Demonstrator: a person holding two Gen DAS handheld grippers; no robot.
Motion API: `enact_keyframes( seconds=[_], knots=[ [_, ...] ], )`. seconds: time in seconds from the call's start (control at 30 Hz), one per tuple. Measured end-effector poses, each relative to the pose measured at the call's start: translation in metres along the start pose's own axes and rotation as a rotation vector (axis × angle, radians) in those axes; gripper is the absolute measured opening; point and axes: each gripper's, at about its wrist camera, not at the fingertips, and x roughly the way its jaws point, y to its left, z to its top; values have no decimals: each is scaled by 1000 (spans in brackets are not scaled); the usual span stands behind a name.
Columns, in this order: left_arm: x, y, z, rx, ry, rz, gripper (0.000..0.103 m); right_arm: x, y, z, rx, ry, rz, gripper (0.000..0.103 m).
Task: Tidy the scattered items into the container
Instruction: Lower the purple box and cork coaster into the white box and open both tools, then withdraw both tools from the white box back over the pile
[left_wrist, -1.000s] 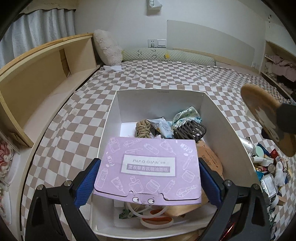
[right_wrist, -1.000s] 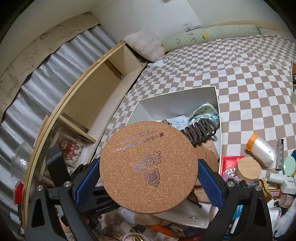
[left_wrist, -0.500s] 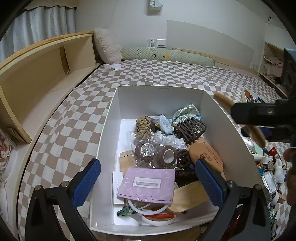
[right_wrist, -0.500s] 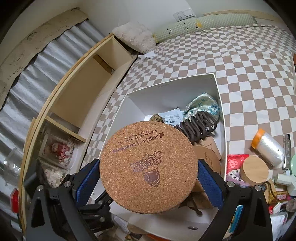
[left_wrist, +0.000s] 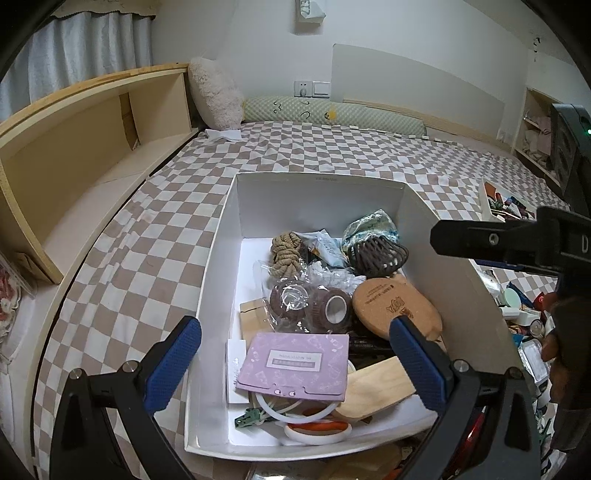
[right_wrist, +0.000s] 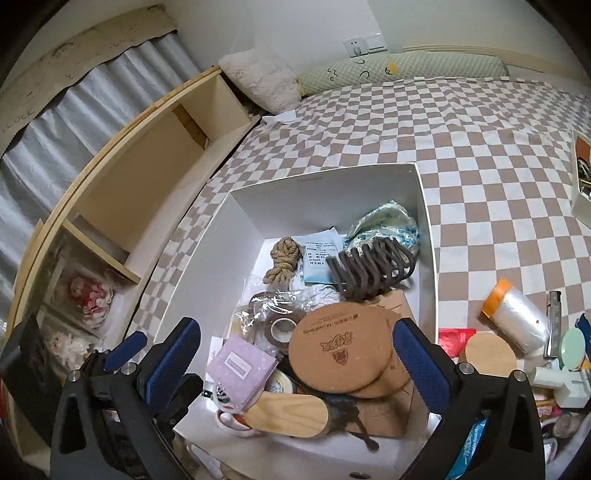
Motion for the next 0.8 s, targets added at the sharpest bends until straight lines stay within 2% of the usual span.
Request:
enact_keyframes(
  seconds=[0.57,0.8],
  knots=[
    [-30,-11,5,-8,-28,-5,102,-35,1,-6,-8,-22,16,103],
    [-50,-17,6,-5,-57,4,102,-62,5,-14,-59,-69,8,103]
  ],
)
